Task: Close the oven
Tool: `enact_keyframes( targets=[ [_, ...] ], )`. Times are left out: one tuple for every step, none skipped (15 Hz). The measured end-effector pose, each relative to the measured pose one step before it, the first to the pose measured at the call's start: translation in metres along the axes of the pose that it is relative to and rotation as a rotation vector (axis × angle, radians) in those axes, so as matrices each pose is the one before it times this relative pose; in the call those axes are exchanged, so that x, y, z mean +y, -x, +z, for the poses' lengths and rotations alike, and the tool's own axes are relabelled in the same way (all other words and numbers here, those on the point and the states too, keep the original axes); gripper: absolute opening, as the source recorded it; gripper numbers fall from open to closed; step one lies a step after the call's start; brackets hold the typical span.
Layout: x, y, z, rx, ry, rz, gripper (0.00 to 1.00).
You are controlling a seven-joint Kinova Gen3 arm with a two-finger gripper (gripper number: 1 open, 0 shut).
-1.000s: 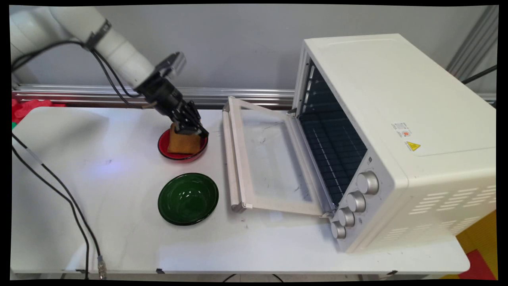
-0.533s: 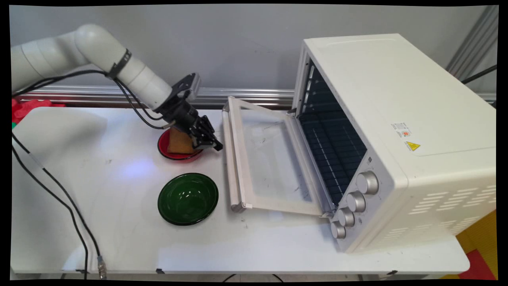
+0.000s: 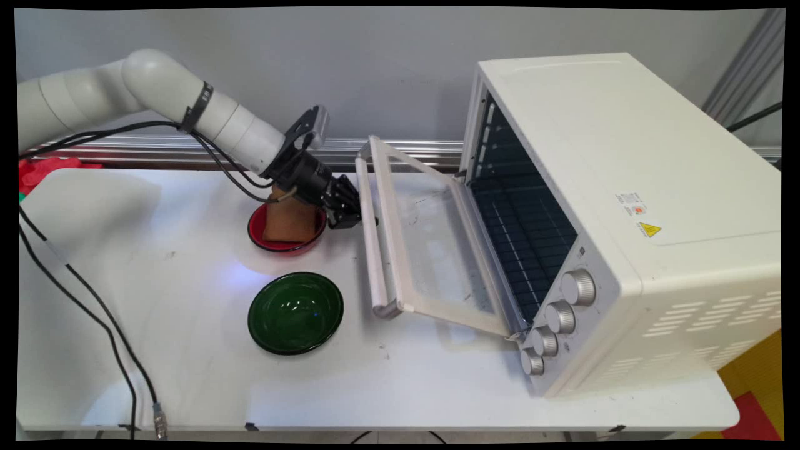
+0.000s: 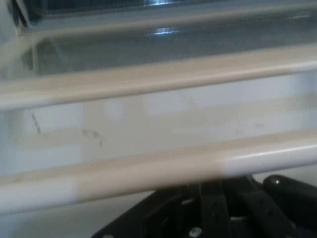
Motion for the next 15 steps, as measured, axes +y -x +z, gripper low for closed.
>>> enact_keyframes(
  targets=[
    [0.00226,-0.00434,-0.00316,0.01690,0.00022,0.00371,0.00],
    [0.00321,-0.00315,-0.00505,0.01637,-0.00375,0.00040,0.00],
    [0.00123,-0.00412,-0.00374,0.01388,-0.00348,0.00157,0.00],
    [0.00159,-0.00445,-0.00504,0.01527,-0.00480,0.00054,0.00],
    [0.00018,-0.00643,-0.00341,0.01585,-0.00268,0.00230,0.00],
    [0.00109,-0.00959,-0.00444,0.02124,-0.00209,0.00374,0.00],
    [0.00204,-0.00872,-0.00526,0.02036,-0.00374,0.00154,0.00],
    [0.00085,-0.00566,-0.00222,0.01136,-0.00057,0.00156,0.00],
    [0.00142,-0.01001,-0.00264,0.01755,0.00143,0.00356,0.00],
    [0.00181,-0.00933,-0.00223,0.01630,0.00089,0.00254,0.00],
    [0.00144,-0.00631,-0.00113,0.01013,0.00085,0.00181,0.00],
    [0.00142,-0.00556,-0.00113,0.00847,0.00084,0.00153,0.00],
    [0.00204,-0.00696,-0.00128,0.00817,0.00211,0.00294,0.00],
    [0.00194,-0.00522,-0.00200,0.00407,0.00124,0.00349,0.00],
    [0.00093,-0.00245,-0.00139,0.00020,0.00054,0.00214,0.00]
  ],
)
